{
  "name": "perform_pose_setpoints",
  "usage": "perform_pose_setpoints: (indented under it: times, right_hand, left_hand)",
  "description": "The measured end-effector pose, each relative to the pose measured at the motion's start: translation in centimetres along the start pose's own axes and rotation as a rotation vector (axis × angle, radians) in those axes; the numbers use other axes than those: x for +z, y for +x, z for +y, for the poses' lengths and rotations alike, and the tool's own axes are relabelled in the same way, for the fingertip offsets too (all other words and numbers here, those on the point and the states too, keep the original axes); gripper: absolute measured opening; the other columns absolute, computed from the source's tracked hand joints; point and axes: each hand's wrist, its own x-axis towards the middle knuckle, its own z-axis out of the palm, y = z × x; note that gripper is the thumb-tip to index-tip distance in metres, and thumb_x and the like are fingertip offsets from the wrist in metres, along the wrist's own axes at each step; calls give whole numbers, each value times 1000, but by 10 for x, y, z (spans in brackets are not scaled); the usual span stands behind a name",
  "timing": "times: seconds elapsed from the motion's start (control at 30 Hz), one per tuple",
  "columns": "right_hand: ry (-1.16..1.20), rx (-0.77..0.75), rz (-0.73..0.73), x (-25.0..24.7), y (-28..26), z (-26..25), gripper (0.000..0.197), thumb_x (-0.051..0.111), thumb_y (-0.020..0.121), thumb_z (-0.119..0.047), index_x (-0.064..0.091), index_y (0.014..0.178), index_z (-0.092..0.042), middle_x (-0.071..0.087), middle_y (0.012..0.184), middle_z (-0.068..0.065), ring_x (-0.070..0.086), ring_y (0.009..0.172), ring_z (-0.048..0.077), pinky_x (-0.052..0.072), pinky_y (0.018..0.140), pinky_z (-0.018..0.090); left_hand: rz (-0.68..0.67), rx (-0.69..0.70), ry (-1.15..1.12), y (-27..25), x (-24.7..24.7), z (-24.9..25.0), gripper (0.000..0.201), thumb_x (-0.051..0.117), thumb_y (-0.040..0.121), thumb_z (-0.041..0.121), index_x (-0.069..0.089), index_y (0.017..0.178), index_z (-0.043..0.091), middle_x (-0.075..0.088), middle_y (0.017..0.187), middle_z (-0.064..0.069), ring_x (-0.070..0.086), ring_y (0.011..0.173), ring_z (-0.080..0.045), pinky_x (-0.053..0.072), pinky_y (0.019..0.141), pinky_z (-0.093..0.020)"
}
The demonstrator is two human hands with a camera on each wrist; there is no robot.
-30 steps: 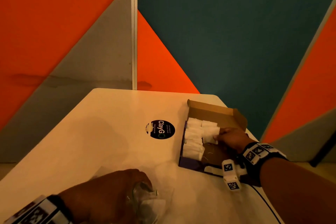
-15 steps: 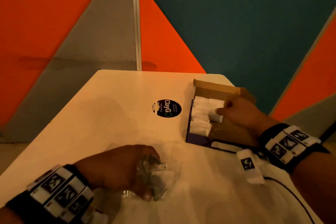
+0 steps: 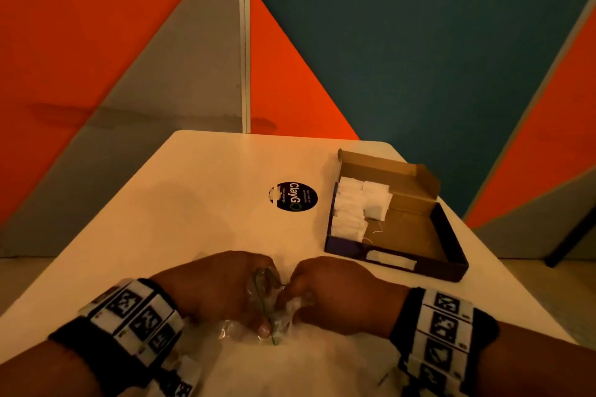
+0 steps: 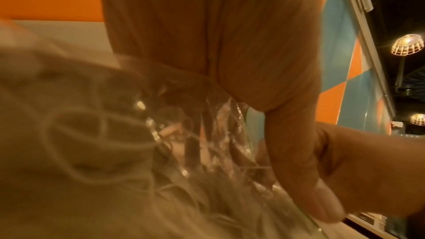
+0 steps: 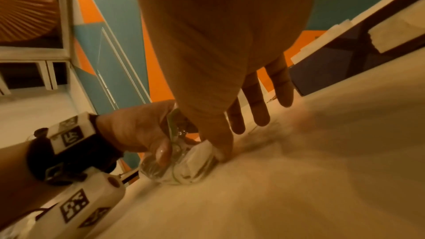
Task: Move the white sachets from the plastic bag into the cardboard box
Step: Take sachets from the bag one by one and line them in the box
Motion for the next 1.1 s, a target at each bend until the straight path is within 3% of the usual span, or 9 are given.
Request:
perform_pose_setpoints:
  times: [0.17,0.33,0.4,0.53,0.7,0.83,0.93,0.97,1.1]
  right_hand:
    - [219,138,57,-6,-4,3,24,64,91,-36,73,114,-35,73,111,-14,64,88,3,56,85,27]
    - [297,256,104,-14,-18,6,20,66,90,-41,74,106,-32,71,97,-18,58,72,-10,45,67,7]
    - [380,315,124,-17,-24,7,16,67,90,-39,74,102,-31,70,90,-18,61,75,-10,48,65,9]
    - [552,399,158,-24,-34,6,13,67,90,-39,74,95,-30,72,88,-10,70,76,7,58,73,24]
    - [684,443,176,-28,-43,-1,13,66,91,-39,75,93,-29,75,87,-11,72,79,9,59,79,32]
    - [790,441,232,-33,-49,-8,15,64,93,-34,74,94,-24,76,89,-12,72,77,12,59,76,33]
    - [845,454,306,-35,-54,-12,15,63,94,-32,75,93,-21,76,87,-9,70,72,12,59,71,30]
    - [865,456,321,-35,-55,-13,16,63,94,-31,75,94,-21,76,87,-8,70,71,11,58,71,30]
    - [918,481,342,-31,-56,-16,16,63,94,-31,75,92,-22,76,83,-9,68,68,9,57,69,27]
  left_hand:
    - [-12,-8,30,-2,0,3,49,88,60,44,63,102,40,69,98,23,63,89,9,53,85,-22]
    - [-4,-34,49,-2,0,3,56,89,58,49,61,106,42,67,104,23,61,97,4,51,90,-25]
    - [-3,-42,43,-3,1,3,59,89,59,49,59,109,44,65,108,23,60,102,2,50,92,-26]
    - [-12,-59,86,-9,1,10,76,89,59,50,47,123,49,59,119,23,56,108,-1,45,88,-20]
    - [8,-33,101,-20,3,25,112,88,51,62,27,143,50,43,144,24,44,129,-2,38,113,-32]
    - [218,26,17,-33,8,51,105,81,53,73,26,141,53,37,145,28,42,128,1,40,108,-26]
    - [407,22,-56,-40,19,72,86,82,57,67,35,127,50,41,125,32,46,104,7,38,79,-10]
    - [463,17,-59,-40,24,76,79,81,58,68,36,120,48,41,119,31,45,101,8,37,73,-10]
    - [642,13,-35,-29,44,74,61,75,65,69,41,106,40,41,107,24,42,100,2,37,76,-12]
